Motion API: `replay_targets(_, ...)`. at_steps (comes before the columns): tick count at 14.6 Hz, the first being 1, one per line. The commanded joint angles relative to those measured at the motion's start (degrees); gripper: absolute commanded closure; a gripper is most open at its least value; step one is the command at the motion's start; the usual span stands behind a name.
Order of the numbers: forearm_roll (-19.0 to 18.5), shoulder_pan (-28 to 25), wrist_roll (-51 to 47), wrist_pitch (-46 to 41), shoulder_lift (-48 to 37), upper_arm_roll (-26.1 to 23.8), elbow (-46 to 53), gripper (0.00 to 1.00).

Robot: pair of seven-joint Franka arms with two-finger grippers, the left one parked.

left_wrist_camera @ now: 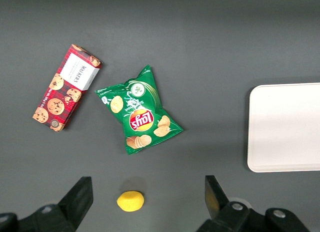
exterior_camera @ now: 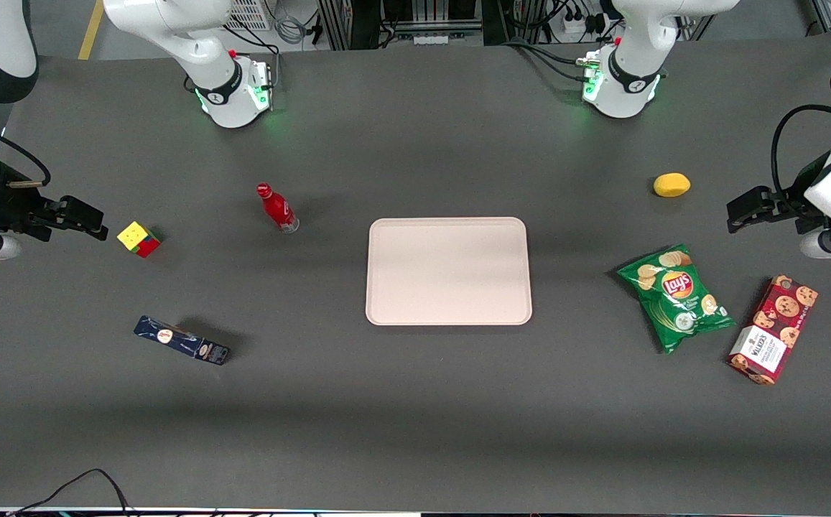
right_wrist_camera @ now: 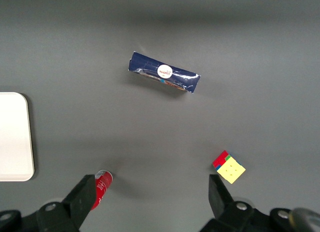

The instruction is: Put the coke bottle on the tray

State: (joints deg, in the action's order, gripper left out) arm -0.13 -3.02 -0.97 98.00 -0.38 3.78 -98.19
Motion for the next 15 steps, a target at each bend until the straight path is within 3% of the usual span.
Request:
replay_targets(1, -0.7, 0.6, 1.6, -1.4, 1.0, -0.2, 1.9, 0.0)
replay_targets(15, 0.0, 2.1, 2.6, -1.7, 1.4, -0.2, 2.2, 0.0)
